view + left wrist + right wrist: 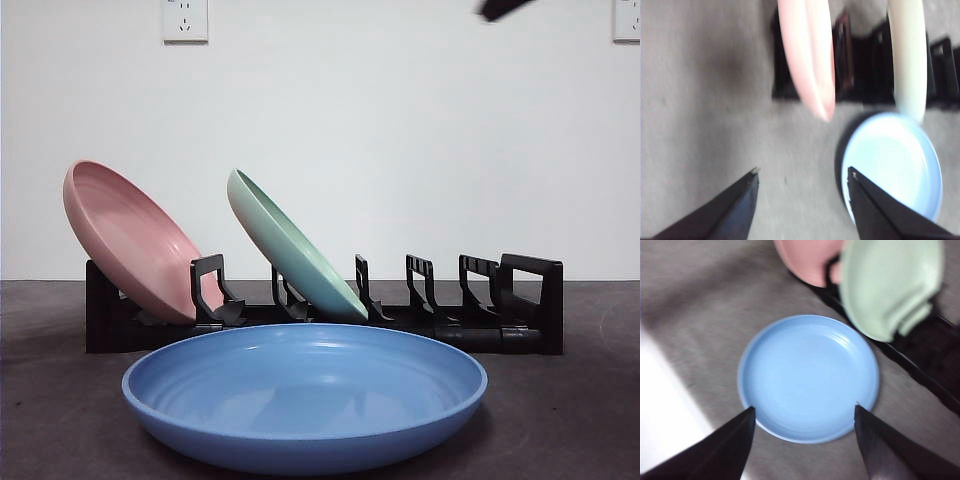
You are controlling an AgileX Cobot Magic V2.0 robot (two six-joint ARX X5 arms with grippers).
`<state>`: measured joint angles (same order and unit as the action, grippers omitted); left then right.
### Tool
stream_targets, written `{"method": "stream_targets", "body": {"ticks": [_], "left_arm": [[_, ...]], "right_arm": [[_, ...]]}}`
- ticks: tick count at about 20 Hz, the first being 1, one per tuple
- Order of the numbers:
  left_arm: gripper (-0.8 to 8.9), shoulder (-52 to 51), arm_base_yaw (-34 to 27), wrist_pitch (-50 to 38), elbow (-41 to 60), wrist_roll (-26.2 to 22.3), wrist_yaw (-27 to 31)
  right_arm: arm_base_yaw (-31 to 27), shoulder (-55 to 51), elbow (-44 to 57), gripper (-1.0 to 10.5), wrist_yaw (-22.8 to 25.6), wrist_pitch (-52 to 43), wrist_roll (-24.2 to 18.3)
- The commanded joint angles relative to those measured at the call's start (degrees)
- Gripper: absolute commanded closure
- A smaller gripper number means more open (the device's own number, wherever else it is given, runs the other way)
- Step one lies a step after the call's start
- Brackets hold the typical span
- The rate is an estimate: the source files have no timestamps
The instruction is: Place the plate
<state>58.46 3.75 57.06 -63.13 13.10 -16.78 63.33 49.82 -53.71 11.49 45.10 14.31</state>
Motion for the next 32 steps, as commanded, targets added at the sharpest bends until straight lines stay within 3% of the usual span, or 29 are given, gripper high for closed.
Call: {"method": "stream_targets", "body": {"ticks": [1,9,21,23,27,32], "left_arm": [[5.50,6.2,1.0,-1.4,-5.8,0.5,2.2],[5.50,23.8,4.7,-4.5,-20.4,0.4,7.5],[5.56,33.2,5.4,-9.4,-21.7,-0.7,12.2],[5.88,33.3,5.4,-9.4,-21.7,-1.1,12.5],[7.51,33.4,5.4,-8.8,-21.7,-1.8,12.5],[7.98,33.3,5.4,-8.9,-21.7,-2.0,12.5]], "right_arm": [[0.0,-0.6,-0.4,6.3,2.6,1.5,1.9],[-0.2,-1.0,-0.4,6.3,4.0,3.4,2.3],[-0.2,-1.0,-0.4,6.3,5.5,3.6,2.3],[-0.2,-1.0,-0.4,6.3,5.5,3.6,2.3],[-0.2,-1.0,-0.4,6.3,5.5,3.6,2.3],[-0.2,-1.0,-0.4,6.3,5.5,3.8,3.0]]}}
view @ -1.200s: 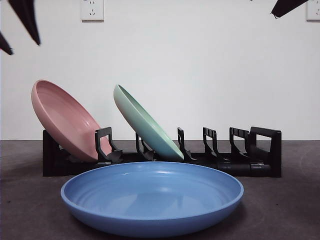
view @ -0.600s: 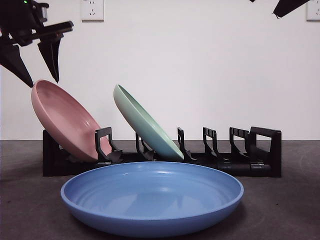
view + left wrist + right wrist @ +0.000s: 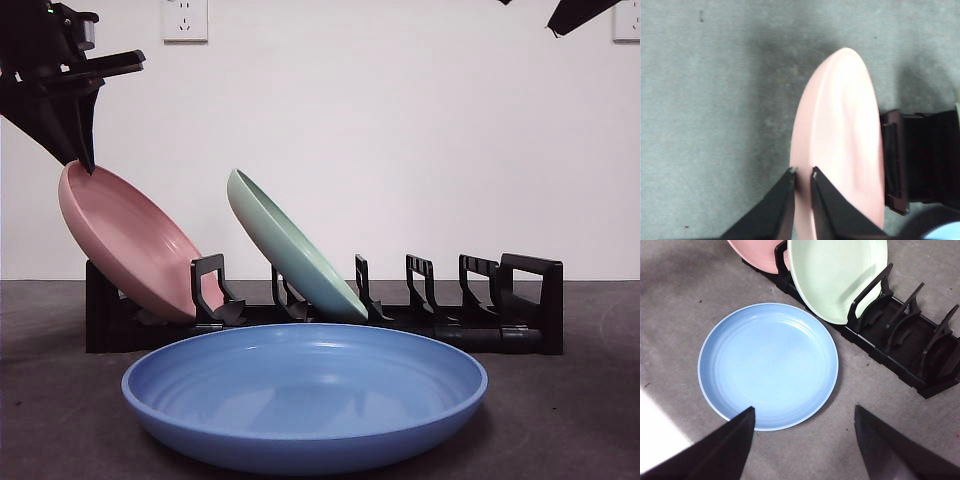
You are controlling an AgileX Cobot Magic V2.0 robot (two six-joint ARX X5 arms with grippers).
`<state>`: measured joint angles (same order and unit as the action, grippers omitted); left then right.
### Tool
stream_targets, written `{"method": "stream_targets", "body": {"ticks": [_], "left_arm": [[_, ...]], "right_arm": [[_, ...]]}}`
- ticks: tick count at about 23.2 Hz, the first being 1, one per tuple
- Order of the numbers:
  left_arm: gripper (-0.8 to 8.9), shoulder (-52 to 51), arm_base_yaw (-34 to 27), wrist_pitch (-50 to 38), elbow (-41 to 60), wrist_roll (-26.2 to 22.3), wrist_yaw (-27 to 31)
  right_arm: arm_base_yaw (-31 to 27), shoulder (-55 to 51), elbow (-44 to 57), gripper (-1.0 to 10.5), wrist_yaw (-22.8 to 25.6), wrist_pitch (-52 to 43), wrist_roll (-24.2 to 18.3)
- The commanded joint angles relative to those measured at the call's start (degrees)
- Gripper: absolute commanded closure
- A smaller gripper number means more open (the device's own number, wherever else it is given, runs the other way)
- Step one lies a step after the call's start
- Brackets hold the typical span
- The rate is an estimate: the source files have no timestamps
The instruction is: Place the plate
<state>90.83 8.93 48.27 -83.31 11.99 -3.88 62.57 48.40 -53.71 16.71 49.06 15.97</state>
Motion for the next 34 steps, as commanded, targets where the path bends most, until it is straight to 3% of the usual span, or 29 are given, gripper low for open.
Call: {"method": "stream_targets", "body": {"ticks": [1,3,13,25,34], "left_arm": [[7.98,1.0,0.2,0.0,-1.7,-1.3,-0.4],[7.98,1.0,0.1,0.9,-2.7,-2.4,-0.3],[7.99,0.9,0.0,15.3,-16.1,-5.6,11.9],[7.99,-7.4,-0.9,26.8,-18.0,-7.0,11.8],[7.99,-22.4,-1.1,26.5,-7.3,-4.9,8.7]], "right_arm": [[0.6,0.4,-0.4,6.3,0.3,0.1,1.5],[0.6,0.4,-0.4,6.3,0.3,0.8,1.6],[0.6,0.2,-0.4,6.3,1.7,2.1,1.5],[0.6,0.0,-0.4,6.3,5.9,4.1,1.6],[0.6,-0.2,-0.4,6.3,7.4,4.0,1.6]]}}
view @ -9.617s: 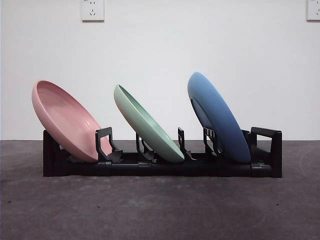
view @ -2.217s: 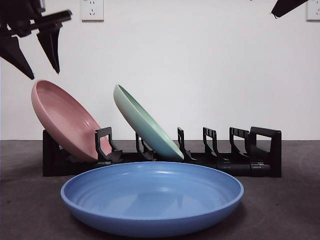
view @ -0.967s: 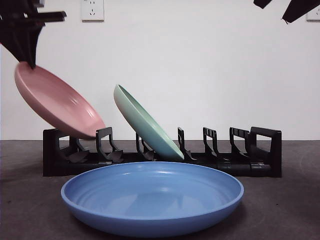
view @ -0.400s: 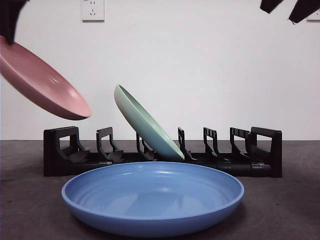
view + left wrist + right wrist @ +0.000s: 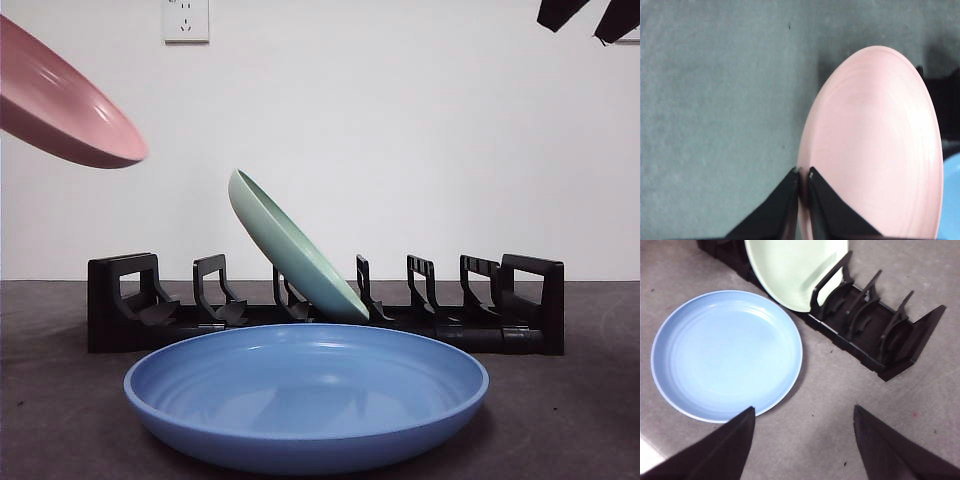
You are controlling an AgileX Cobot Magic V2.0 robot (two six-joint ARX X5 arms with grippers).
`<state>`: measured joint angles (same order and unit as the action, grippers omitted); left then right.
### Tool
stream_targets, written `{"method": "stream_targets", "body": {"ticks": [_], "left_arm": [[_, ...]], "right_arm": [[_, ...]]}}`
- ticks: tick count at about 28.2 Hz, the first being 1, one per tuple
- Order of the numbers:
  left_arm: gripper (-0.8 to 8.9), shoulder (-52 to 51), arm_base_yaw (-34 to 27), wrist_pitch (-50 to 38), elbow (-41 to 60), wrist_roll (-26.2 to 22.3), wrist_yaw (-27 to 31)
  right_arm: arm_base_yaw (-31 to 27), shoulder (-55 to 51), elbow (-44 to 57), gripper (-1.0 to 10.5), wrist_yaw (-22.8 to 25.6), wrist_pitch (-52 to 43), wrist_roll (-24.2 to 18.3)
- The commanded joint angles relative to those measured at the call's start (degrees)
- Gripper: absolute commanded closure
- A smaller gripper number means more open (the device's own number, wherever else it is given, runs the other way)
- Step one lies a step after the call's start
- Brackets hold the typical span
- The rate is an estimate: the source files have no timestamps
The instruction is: Place the plate
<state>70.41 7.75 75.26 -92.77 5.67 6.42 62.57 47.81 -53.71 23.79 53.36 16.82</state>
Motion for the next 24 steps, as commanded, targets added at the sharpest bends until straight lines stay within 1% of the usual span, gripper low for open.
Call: {"method": "stream_targets", "body": {"ticks": [1,6,12,17,21,24], "left_arm": [[7.99,-4.3,0.1,-0.8,4.6,1.7,-2.8],[7.99,-13.1,0.1,-3.2,15.5,4.8,-8.2],[7.99,-22.8,0.1,-8.3,31.2,11.6,-17.7],[7.99,-28.9,0.2,-15.0,44.3,18.2,-26.3],[7.99,-30.6,0.4,-21.0,51.2,22.7,-29.2],[7.99,-30.6,1.7,-24.7,54.6,25.1,-29.5]], "right_arm": [[0.6,0.3,-0.4,6.3,0.3,-0.2,0.7],[0.6,0.3,-0.4,6.3,0.3,-0.2,0.7],[0.6,0.3,-0.4,6.3,0.2,-0.2,0.7],[0.6,0.3,-0.4,6.3,0.2,-0.1,0.7],[0.6,0.0,-0.4,6.3,0.2,-0.2,0.7],[0.6,-0.1,-0.4,6.3,0.2,-0.2,0.7]]}}
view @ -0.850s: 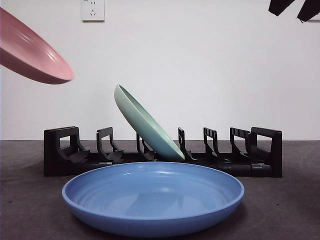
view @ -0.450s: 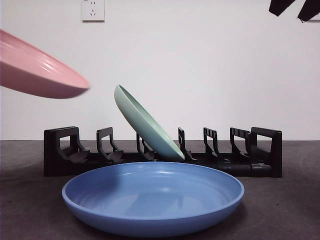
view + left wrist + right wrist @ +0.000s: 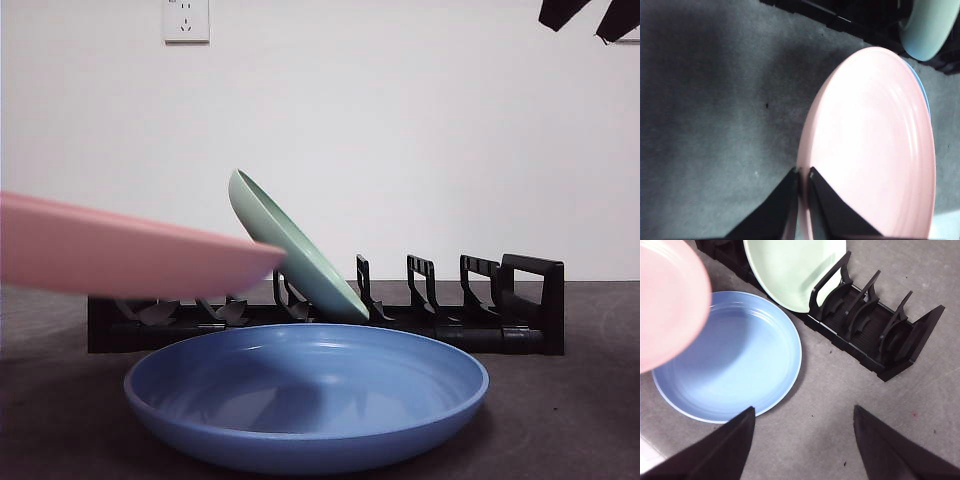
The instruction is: Place the plate
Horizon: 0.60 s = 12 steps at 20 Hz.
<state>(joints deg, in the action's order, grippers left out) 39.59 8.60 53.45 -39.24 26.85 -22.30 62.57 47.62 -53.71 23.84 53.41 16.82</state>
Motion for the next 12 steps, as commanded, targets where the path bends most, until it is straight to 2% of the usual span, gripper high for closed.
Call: {"method": "stream_targets", "body": {"ticks": [1,6,12], "left_arm": [[7.99,0.5,1.5,-4.5,2.3,4.9,-0.7],[7.99,3.2,6.9,-13.0,6.6,10.3,-0.7],[7.99,11.9,13.6,-22.6,6.6,13.6,2.1]], "right_arm": [[0.6,0.0,-0.4,6.3,0.2,-0.2,0.7],[0.6,-0.2,-0.4,6.3,0.2,-0.8,0.7],[0.6,-0.2,-0.4,6.3,0.2,-1.1,0.7]]}}
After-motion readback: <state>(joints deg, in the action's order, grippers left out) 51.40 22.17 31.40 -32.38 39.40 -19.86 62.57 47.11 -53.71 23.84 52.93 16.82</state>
